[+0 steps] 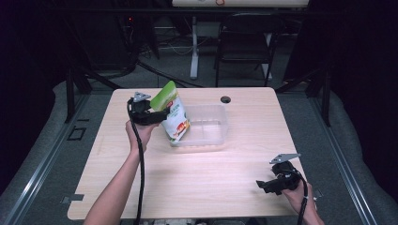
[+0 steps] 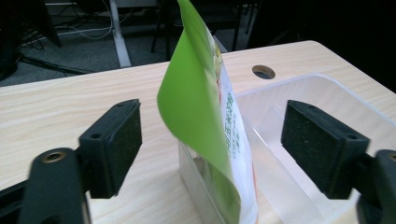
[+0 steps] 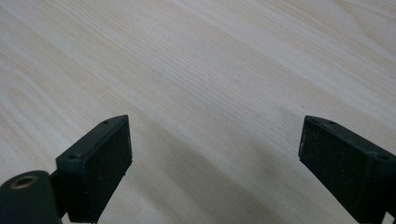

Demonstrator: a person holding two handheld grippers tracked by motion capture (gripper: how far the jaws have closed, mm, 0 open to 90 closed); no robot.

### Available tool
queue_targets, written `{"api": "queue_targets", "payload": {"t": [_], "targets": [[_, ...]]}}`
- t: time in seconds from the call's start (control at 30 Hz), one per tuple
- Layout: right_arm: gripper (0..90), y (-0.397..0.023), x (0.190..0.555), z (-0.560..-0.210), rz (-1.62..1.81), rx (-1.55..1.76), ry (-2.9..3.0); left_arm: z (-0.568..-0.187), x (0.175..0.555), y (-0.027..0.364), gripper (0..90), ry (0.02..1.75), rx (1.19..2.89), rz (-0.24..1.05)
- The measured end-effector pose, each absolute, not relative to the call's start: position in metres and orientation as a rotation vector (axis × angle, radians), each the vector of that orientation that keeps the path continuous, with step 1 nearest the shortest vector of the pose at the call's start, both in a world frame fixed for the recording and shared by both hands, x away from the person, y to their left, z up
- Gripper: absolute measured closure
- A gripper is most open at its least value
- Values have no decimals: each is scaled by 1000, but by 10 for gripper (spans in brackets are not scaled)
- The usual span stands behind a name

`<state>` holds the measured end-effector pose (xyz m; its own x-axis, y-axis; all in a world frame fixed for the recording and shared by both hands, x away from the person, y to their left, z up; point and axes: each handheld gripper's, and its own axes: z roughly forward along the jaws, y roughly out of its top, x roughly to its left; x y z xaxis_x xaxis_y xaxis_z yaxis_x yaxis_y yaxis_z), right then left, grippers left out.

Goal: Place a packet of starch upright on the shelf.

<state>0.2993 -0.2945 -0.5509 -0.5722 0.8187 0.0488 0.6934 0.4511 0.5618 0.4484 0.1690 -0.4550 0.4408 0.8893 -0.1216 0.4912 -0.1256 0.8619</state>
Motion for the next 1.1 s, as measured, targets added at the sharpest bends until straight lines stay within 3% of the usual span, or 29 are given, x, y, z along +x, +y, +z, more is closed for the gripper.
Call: {"api": "queue_targets", "payload": {"t": [0.57,0.8,1.1], "targets": [[91,-295,299,-550,791,1311,2473,-441,375,196,89,1097,1979,538],[91,-294,298,-551,809,1325,2454,-465,335,203,60,1127,2011,478],[95,-295,298,-550,800,1310,2459,-508,312,208,29,1134,2133,499]]}}
